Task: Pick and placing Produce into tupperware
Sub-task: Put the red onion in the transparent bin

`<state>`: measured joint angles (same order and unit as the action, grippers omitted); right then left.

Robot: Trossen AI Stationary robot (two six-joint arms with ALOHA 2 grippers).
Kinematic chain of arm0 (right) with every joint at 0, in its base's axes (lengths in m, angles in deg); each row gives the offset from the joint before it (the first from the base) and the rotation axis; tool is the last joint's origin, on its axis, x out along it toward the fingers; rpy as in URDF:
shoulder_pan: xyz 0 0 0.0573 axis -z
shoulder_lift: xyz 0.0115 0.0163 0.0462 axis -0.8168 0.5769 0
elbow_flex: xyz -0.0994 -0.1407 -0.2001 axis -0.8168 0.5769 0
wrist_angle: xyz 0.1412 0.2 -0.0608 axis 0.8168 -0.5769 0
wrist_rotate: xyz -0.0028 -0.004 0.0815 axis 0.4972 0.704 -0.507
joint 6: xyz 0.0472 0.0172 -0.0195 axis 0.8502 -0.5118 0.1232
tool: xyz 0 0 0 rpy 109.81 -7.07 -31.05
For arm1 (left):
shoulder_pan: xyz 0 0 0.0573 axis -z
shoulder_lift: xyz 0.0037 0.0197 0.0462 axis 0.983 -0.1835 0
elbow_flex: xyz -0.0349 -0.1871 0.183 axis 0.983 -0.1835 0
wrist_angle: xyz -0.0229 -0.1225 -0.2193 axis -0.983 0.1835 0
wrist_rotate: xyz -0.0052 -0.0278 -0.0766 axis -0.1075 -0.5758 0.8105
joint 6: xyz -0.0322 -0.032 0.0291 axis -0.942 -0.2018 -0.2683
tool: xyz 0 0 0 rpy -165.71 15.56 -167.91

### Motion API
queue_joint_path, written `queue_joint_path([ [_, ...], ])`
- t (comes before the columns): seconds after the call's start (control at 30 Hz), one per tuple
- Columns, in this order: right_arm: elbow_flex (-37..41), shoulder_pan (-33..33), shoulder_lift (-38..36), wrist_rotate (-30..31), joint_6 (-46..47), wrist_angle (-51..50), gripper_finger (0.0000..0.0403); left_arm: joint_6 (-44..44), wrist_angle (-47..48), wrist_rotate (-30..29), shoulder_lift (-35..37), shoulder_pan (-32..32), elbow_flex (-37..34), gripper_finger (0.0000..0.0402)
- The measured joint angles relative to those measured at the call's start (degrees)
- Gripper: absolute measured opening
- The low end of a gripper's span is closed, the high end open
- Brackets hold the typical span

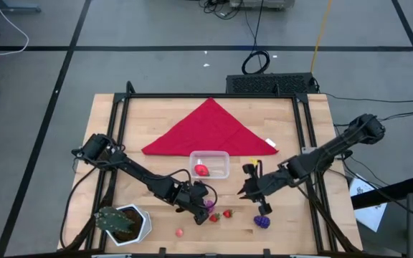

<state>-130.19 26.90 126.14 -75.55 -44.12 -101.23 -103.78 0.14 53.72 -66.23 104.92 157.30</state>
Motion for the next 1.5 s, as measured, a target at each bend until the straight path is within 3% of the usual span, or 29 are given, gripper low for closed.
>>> queue_joint_path([
  [0.1,0.0,-1.0,0.0,0.0,0.0,1.1,0.0007,-0.1,0.0,0.0,0.0,0.1,0.0,0.0253],
  [0.63,0.0,-3.2,13.5,0.2,-0.8,19.9,0.0001,0.1,-0.1,-0.5,0.0,0.6,0.0,0.0253],
  [1.0,0.0,-2.4,21.2,1.4,0.5,24.5,0.0,0.1,-0.2,-1.6,0.0,0.9,0.0,0.0253],
  [1.5,0.0,-0.2,26.2,4.4,-1.3,29.1,0.0,0.0,0.0,-1.6,0.0,0.9,0.0,0.0253],
])
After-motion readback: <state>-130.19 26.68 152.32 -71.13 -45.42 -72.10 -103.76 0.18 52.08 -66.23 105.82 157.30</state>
